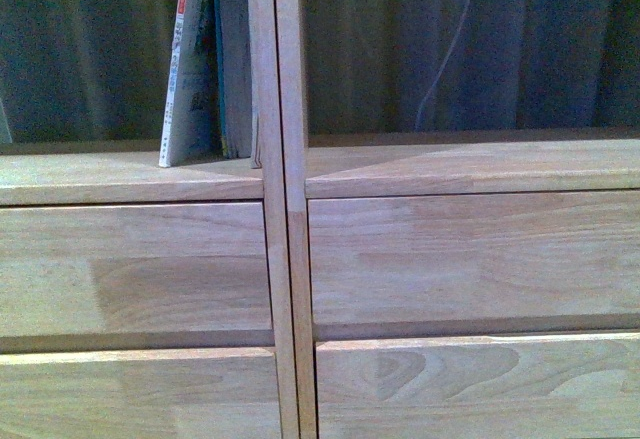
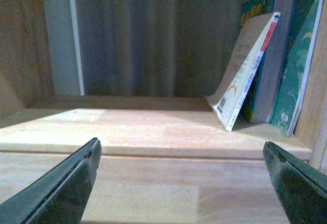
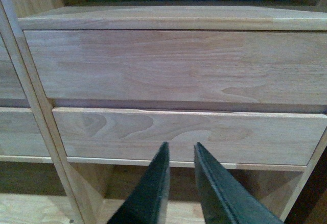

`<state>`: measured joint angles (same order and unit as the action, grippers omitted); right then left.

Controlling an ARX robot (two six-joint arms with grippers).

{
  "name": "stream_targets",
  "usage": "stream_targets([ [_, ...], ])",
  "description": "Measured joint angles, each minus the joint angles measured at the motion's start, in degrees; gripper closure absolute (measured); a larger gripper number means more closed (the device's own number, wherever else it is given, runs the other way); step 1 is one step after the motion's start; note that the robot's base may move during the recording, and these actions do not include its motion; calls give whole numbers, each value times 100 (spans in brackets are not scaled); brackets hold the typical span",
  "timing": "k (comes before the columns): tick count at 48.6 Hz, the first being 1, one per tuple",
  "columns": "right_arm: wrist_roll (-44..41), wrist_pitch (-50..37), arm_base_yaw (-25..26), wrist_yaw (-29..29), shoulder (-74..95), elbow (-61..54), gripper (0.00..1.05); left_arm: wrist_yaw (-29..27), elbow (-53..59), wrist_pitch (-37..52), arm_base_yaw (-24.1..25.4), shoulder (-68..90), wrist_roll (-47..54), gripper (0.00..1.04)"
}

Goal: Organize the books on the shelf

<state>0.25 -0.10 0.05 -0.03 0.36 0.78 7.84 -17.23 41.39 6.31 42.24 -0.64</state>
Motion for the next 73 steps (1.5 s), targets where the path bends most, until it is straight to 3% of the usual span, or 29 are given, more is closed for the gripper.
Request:
stream_targets([
  [14,0,0,0,0,0,0,36,125,1484,-2081,577,-3294,-138,7],
  [21,0,2,0,2,0,0,6,-546,1733,-2511,409,-4179,-155,7],
  [27,0,2,2,-2,-2,0,7,-931,1742,-2975,175,-4284,-216,7],
  [30,-2,2,2,-2,-4,0,7,-772,1742,-3167,162,-4291,-195,11],
  [33,0,2,0,-2,-4,0,7,-492,1742,-3615,157,-4295,-111,21],
  [43,0,2,0,-2,-4,0,7,-754,1738,-4216,-575,-4295,-20,56],
  [57,-2,2,0,0,-4,0,7,-785,1716,-4203,-612,-4286,-2,102],
  [73,-2,2,0,0,-4,0,7,-785,1672,-4177,-612,-4238,11,102],
])
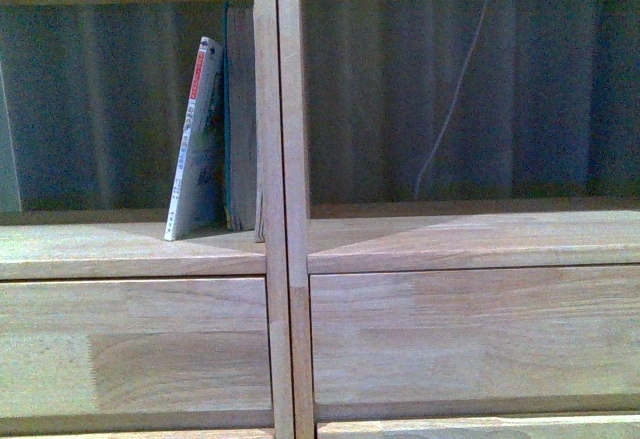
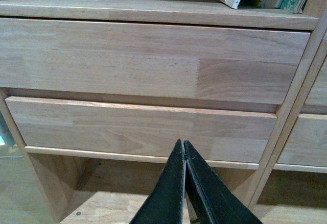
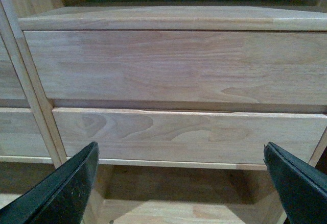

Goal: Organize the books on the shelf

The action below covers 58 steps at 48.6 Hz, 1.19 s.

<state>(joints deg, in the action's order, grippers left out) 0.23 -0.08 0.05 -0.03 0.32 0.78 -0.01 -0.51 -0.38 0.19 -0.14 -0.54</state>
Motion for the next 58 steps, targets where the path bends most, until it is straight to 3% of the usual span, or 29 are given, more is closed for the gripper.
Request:
stream_targets([
  [21,0,0,2,0,0,0,7,0,0,0,0,0,-2,100],
  [32,0,0,0,-2,0,0,7,0,0,0,0,0,2,61],
  [50,0,0,0,0,0,0,7,0,0,0,0,0,4,7],
  [58,0,0,0,0,0,0,7,0,0,0,0,0,15,7],
])
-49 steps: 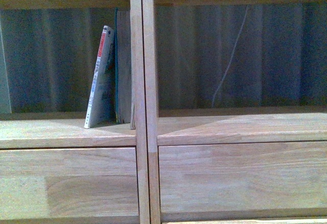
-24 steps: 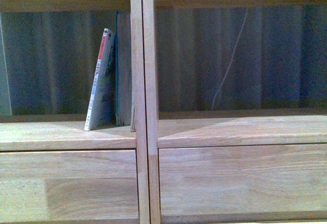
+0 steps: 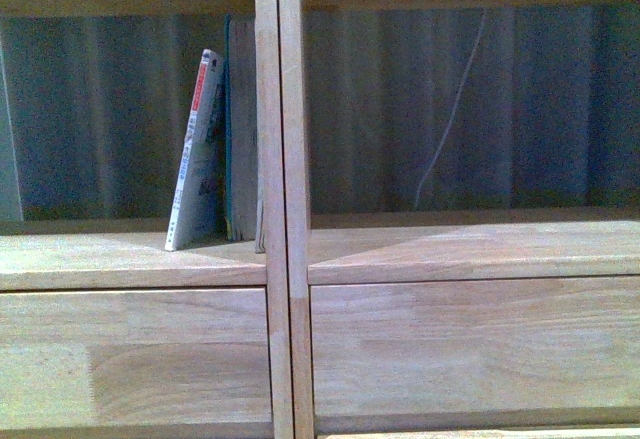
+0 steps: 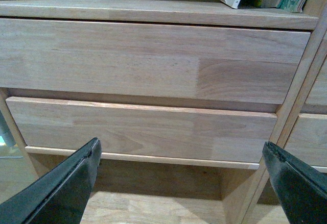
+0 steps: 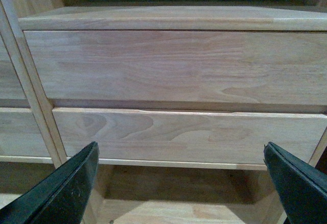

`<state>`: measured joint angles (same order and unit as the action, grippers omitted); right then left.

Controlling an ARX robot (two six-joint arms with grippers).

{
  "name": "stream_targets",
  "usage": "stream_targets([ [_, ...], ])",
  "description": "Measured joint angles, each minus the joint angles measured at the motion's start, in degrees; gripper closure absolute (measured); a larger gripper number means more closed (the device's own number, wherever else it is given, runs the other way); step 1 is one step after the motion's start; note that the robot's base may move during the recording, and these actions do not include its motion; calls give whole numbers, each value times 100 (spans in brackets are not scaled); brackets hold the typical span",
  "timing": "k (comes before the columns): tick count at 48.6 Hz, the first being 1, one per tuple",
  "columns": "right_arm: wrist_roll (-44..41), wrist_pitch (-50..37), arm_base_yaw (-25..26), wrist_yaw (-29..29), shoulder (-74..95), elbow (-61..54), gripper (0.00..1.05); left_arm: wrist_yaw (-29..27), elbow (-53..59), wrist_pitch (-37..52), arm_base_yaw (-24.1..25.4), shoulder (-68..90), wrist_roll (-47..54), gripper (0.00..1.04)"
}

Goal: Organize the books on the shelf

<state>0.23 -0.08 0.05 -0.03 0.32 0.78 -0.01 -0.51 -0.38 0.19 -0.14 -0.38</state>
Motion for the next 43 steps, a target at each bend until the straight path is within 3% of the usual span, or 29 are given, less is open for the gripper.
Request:
stream_targets([
  [43,0,0,0,0,0,0,7,0,0,0,0,0,0,7],
])
